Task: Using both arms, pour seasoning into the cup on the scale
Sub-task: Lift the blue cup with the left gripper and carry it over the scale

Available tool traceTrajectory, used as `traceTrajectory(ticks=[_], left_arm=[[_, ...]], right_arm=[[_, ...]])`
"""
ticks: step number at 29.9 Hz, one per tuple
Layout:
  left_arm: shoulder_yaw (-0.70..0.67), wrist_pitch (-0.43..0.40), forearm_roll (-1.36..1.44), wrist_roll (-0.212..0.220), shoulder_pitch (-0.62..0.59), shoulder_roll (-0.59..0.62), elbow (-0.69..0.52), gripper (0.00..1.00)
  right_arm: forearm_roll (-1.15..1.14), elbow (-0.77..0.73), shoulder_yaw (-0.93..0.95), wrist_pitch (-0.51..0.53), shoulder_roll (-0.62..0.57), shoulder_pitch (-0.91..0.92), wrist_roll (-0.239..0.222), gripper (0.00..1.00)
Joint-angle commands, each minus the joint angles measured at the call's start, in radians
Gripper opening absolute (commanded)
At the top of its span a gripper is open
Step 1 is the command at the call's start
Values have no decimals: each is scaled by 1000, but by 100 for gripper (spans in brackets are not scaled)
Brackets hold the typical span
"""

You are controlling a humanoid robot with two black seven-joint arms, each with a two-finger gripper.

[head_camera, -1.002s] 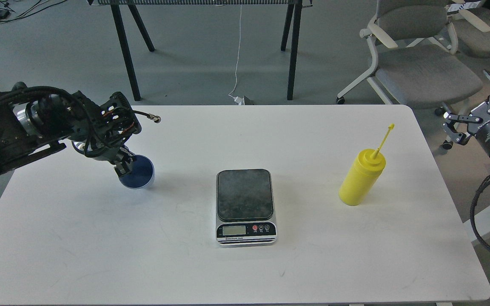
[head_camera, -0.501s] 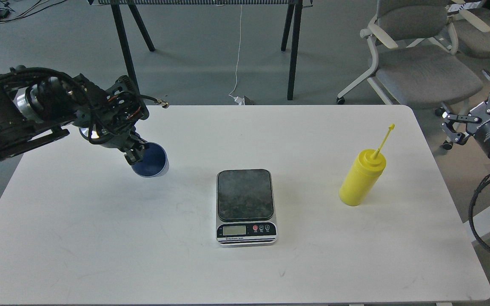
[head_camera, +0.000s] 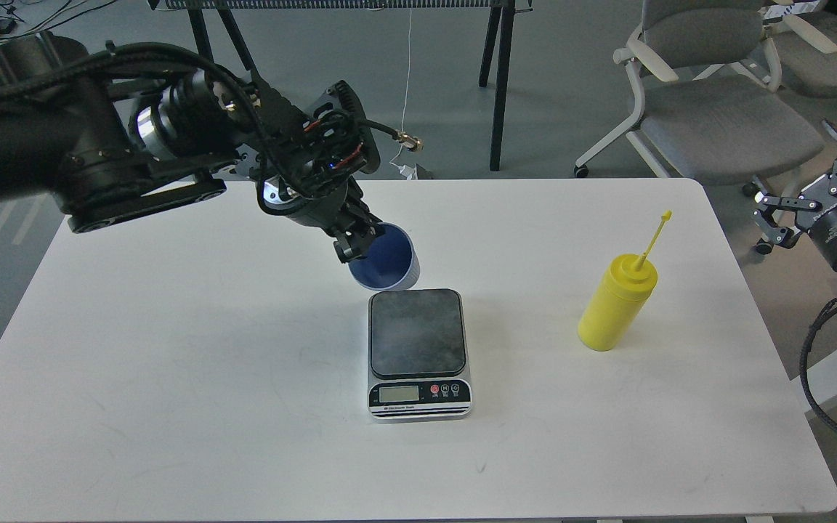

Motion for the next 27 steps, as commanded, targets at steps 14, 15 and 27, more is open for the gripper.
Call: traceTrajectory(ticks=[14, 15, 27], left_arm=[[14, 0, -1, 0, 20, -82, 3, 1], [14, 0, 1, 0, 20, -82, 3, 1], [17, 0, 8, 0, 71, -96, 14, 2]], right_arm=[[0, -8, 1, 0, -1, -14, 20, 99], [0, -8, 1, 0, -3, -14, 21, 99], [0, -9, 1, 0, -10, -22, 34, 99]])
